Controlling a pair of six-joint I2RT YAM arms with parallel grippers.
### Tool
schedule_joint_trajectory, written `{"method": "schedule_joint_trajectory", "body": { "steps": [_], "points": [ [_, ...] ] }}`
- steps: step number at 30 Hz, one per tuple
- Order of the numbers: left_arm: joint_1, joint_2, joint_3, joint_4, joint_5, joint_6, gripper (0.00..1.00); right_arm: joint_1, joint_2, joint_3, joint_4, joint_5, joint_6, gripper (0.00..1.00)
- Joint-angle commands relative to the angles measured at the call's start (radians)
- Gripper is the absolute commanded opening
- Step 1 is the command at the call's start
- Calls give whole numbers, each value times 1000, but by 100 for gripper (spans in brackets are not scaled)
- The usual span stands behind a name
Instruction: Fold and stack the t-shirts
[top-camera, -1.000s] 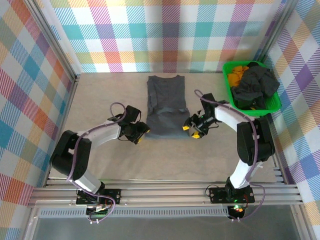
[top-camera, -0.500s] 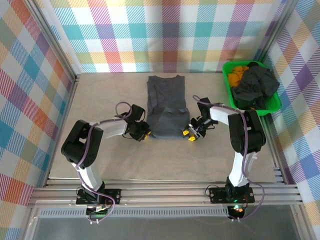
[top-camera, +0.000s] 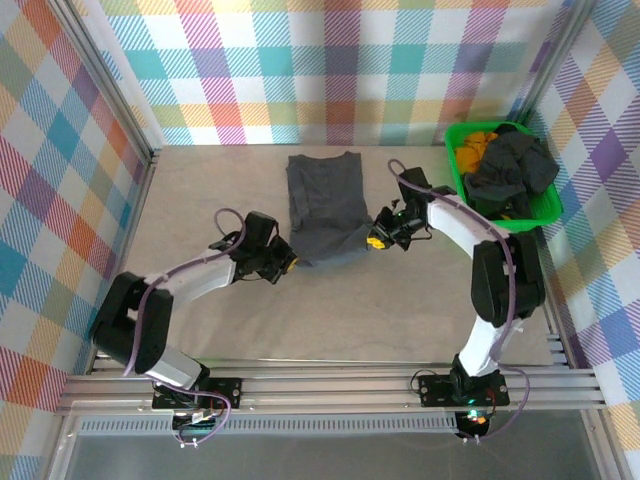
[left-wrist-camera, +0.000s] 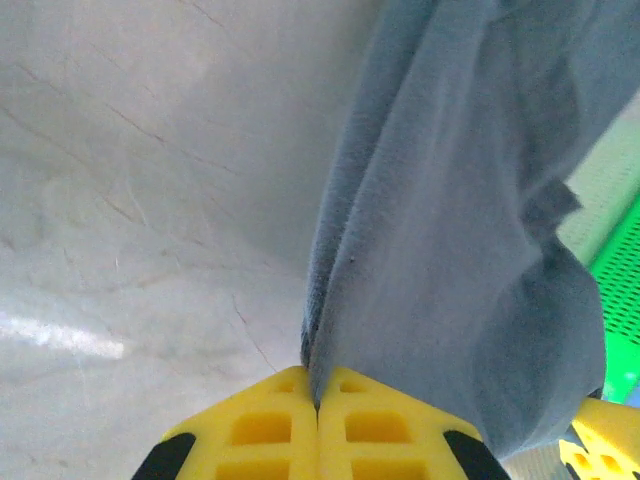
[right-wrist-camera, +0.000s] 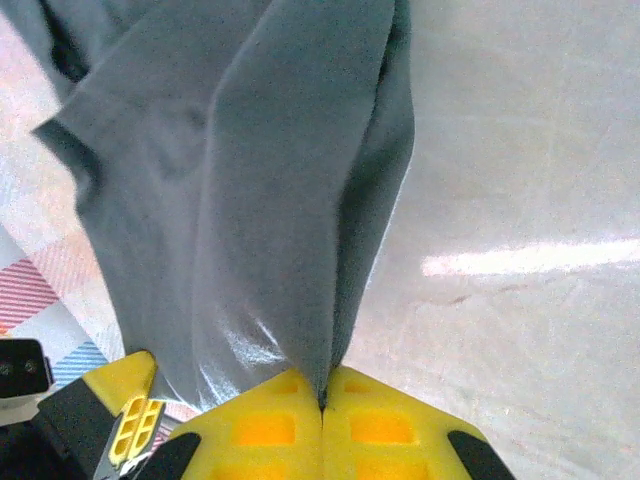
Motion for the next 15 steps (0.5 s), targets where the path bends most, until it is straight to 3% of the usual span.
{"method": "schedule_joint_trajectory", "body": {
  "steps": [1,9,15],
  "points": [
    [-28,-35,-67,-28,44,-49,0,46,-55,-76,-73,-29,-22,0],
    [-116,-323,-196,-273,69,-60,0,177,-276,-365,-83,-60,81,0],
    [-125,-554,-206,-343,14,-167,0,178,-339,-269,-201,-34,81,0]
  ]
}}
